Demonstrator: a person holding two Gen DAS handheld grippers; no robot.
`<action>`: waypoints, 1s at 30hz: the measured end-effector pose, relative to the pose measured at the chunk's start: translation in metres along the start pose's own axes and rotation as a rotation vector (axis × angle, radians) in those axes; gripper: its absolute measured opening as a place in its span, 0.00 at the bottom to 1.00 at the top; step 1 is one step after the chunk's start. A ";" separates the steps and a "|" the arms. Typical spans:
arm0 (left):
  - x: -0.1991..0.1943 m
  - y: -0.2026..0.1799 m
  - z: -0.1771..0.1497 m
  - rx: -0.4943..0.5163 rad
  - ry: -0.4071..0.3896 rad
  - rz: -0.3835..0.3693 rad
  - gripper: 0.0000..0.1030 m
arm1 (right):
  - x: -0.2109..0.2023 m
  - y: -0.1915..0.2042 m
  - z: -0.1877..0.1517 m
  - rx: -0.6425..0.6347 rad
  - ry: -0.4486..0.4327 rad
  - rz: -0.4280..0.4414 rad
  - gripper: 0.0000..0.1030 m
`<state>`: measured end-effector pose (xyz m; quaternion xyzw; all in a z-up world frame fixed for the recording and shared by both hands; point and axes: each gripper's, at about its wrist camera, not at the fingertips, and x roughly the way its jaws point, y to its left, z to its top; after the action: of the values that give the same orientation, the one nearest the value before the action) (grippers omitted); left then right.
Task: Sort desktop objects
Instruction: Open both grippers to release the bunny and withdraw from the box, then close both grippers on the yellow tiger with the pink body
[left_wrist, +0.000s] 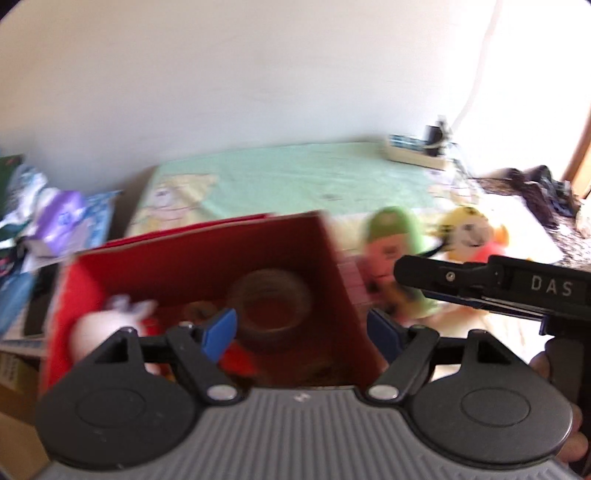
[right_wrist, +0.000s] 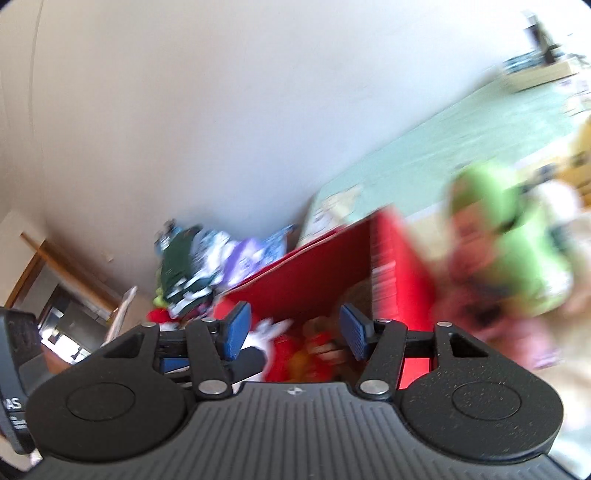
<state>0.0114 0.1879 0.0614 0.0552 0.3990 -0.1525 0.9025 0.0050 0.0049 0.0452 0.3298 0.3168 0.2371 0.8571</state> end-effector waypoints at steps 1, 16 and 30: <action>0.004 -0.013 0.002 0.007 0.000 -0.010 0.78 | -0.011 -0.013 0.005 0.010 -0.009 -0.024 0.56; 0.120 -0.178 0.034 -0.088 0.169 -0.370 0.77 | -0.132 -0.184 0.077 0.122 -0.091 -0.256 0.66; 0.205 -0.201 0.039 -0.189 0.345 -0.353 0.78 | -0.100 -0.254 0.116 0.188 0.047 -0.219 0.68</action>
<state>0.1054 -0.0588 -0.0589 -0.0746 0.5629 -0.2581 0.7816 0.0681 -0.2748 -0.0301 0.3666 0.3915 0.1192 0.8355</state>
